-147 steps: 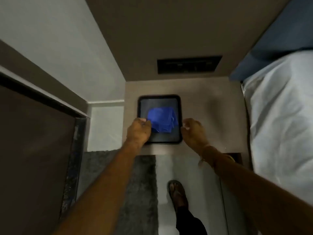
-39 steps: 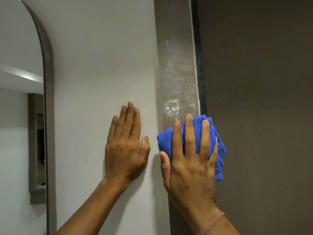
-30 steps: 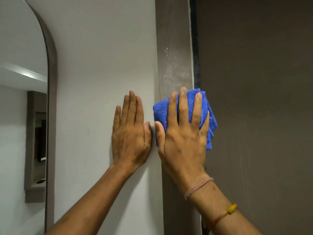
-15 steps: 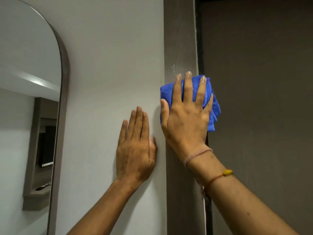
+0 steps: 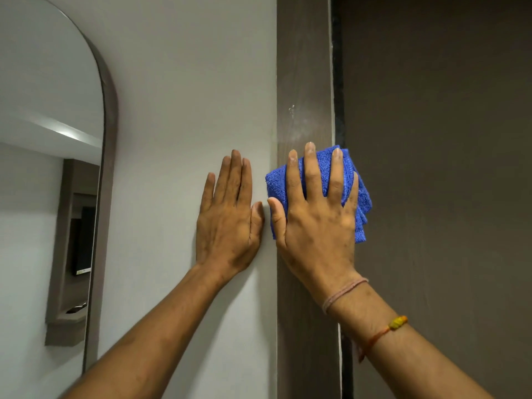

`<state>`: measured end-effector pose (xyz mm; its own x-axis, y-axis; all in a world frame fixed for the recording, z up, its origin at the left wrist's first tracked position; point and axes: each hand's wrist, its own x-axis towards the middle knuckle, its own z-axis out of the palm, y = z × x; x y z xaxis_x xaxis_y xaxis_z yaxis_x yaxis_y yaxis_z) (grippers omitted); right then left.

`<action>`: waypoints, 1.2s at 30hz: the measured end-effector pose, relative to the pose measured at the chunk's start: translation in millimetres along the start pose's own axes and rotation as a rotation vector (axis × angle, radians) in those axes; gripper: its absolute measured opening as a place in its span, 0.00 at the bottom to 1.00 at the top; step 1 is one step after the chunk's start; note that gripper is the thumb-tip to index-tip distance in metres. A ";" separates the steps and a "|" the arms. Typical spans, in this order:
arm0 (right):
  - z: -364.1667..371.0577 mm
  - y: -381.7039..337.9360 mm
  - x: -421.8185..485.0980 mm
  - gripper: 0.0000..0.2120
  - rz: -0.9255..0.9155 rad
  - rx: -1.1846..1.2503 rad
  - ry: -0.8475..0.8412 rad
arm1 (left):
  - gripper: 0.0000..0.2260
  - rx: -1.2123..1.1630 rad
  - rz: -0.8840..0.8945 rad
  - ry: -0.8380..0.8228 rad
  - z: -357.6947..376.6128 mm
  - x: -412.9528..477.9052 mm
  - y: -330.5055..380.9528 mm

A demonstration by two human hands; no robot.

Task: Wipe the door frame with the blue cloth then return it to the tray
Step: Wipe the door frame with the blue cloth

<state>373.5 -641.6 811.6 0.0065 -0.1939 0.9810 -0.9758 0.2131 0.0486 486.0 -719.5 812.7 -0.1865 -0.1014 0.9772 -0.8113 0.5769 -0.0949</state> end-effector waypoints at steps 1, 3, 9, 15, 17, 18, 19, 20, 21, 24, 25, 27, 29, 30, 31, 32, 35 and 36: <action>-1.3 0.5 7.3 0.31 -0.009 0.003 0.004 | 0.28 0.006 -0.004 0.000 0.7 -0.9 -0.1; -4.3 1.3 30.2 0.31 -0.008 0.026 0.018 | 0.28 0.018 -0.017 0.002 1.6 -2.8 0.0; -10.7 -1.3 86.3 0.31 0.049 0.062 0.068 | 0.28 0.032 -0.042 0.012 2.3 -4.0 -0.9; -3.8 -2.4 30.5 0.32 0.035 0.073 0.053 | 0.28 0.028 -0.042 0.000 1.5 -4.0 -0.5; -2.0 0.4 9.3 0.32 0.008 0.050 0.022 | 0.28 0.016 -0.044 0.001 1.6 -3.5 0.0; -1.3 1.5 3.9 0.32 -0.006 0.045 0.007 | 0.28 0.014 -0.044 0.001 1.5 -3.4 0.2; -1.3 3.0 2.7 0.32 -0.018 0.042 -0.007 | 0.28 0.013 -0.043 0.000 1.1 -3.5 0.4; -1.8 4.9 4.2 0.32 -0.028 0.038 -0.015 | 0.28 0.014 -0.043 -0.003 1.2 -4.0 1.2; -2.5 5.1 8.5 0.31 -0.037 0.037 -0.015 | 0.28 0.020 -0.040 -0.002 0.9 -3.6 0.4; -5.5 6.2 31.0 0.31 -0.069 0.033 0.000 | 0.28 0.022 -0.043 0.001 0.9 -4.0 1.2; -6.8 6.1 42.6 0.31 -0.068 0.035 0.007 | 0.28 0.022 -0.043 0.005 0.8 -4.0 1.4; -11.1 4.9 67.6 0.31 -0.052 0.045 0.030 | 0.28 0.024 -0.041 0.008 0.8 -3.9 1.3; -13.9 3.8 84.8 0.31 -0.035 0.050 0.048 | 0.28 0.023 -0.043 0.012 1.9 -4.5 0.2; -13.7 3.4 88.1 0.31 -0.022 0.052 0.054 | 0.28 0.022 -0.044 0.013 2.3 -4.7 0.0; -12.2 2.2 87.6 0.31 -0.004 0.059 0.061 | 0.28 0.020 -0.044 0.015 2.5 -4.7 -0.3; -10.6 0.3 83.8 0.32 0.015 0.072 0.070 | 0.28 0.018 -0.043 0.016 2.5 -4.5 -0.5; -4.1 -5.2 53.0 0.34 0.038 0.099 0.082 | 0.27 0.000 -0.036 0.012 2.6 -4.3 -1.6; -2.1 -4.8 37.7 0.34 0.034 0.098 0.074 | 0.27 -0.008 -0.027 0.008 2.9 -4.8 -2.3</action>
<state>378.9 -647.9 848.7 -0.0139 -0.1166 0.9931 -0.9924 0.1230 0.0005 487.1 -722.7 807.7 -0.1601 -0.1104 0.9809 -0.8114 0.5806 -0.0671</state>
